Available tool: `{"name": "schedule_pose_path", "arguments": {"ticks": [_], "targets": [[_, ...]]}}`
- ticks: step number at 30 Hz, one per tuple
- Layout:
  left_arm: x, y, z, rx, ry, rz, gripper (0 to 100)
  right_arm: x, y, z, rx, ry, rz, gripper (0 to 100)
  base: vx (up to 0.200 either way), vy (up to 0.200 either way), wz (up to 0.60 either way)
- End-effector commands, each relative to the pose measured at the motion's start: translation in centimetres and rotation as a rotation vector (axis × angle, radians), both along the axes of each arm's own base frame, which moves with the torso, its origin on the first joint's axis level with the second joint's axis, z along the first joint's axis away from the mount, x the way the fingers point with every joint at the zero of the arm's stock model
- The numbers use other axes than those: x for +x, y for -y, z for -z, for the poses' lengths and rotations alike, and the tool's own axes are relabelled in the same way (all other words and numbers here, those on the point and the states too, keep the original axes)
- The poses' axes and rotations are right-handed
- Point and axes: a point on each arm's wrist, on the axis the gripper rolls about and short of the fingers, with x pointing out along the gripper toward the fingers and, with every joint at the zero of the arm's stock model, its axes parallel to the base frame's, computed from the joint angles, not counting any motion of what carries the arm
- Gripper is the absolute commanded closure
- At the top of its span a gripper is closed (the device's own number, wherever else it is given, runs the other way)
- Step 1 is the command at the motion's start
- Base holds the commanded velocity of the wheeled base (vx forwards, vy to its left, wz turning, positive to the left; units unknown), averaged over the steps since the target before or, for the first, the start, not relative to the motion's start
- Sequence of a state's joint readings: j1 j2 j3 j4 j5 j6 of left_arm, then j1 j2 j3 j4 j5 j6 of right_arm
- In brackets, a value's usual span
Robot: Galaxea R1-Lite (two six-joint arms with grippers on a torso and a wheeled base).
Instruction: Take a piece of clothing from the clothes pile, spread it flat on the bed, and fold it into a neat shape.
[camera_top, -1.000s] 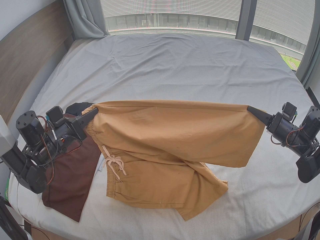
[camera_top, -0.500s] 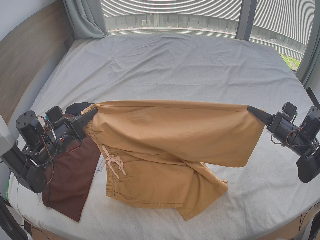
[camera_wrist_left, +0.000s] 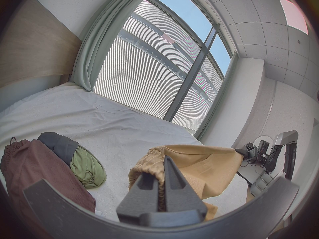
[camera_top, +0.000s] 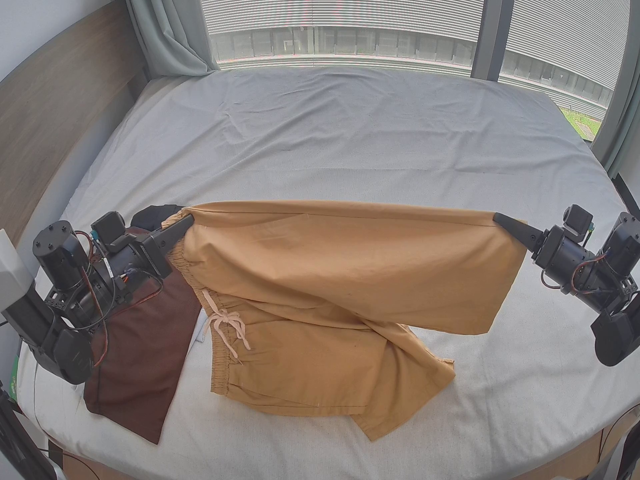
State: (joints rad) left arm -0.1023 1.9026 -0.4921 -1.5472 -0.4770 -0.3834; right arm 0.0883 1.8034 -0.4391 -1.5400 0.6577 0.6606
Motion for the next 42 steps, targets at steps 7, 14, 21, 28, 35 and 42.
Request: {"name": "schedule_pose_path", "arguments": {"ticks": [7, 14, 21, 28, 35, 42], "targets": [[0.3, 0.2, 0.5, -0.001, -0.016, 0.005, 100, 0.8, -0.3, 0.9, -0.020, -0.014, -0.006, 100, 0.000, 0.000, 0.00], [1.6, 0.4, 1.5, 0.002, -0.033, -0.004, 100, 2.4, -0.2, 1.4, -0.020, -0.012, 0.003, 100, 0.000, 0.000, 0.00], [3.0, 0.7, 1.3, -0.011, -0.006, -0.026, 100, 4.8, -0.1, 1.9, -0.018, 0.005, 0.014, 100, 0.000, 0.000, 0.00], [4.1, 0.8, 1.9, -0.009, -0.007, -0.036, 100, 7.1, 0.2, 2.4, -0.023, 0.030, 0.028, 100, 0.000, 0.000, 0.00], [5.5, 0.8, 2.1, -0.017, 0.008, -0.053, 100, 8.7, 0.1, 2.5, -0.020, 0.059, 0.028, 100, 0.000, 0.000, 0.00], [6.7, 0.9, 2.4, -0.027, 0.025, -0.081, 100, 9.8, -0.1, 2.4, -0.019, 0.084, 0.026, 100, 0.000, 0.000, 0.00]]}}
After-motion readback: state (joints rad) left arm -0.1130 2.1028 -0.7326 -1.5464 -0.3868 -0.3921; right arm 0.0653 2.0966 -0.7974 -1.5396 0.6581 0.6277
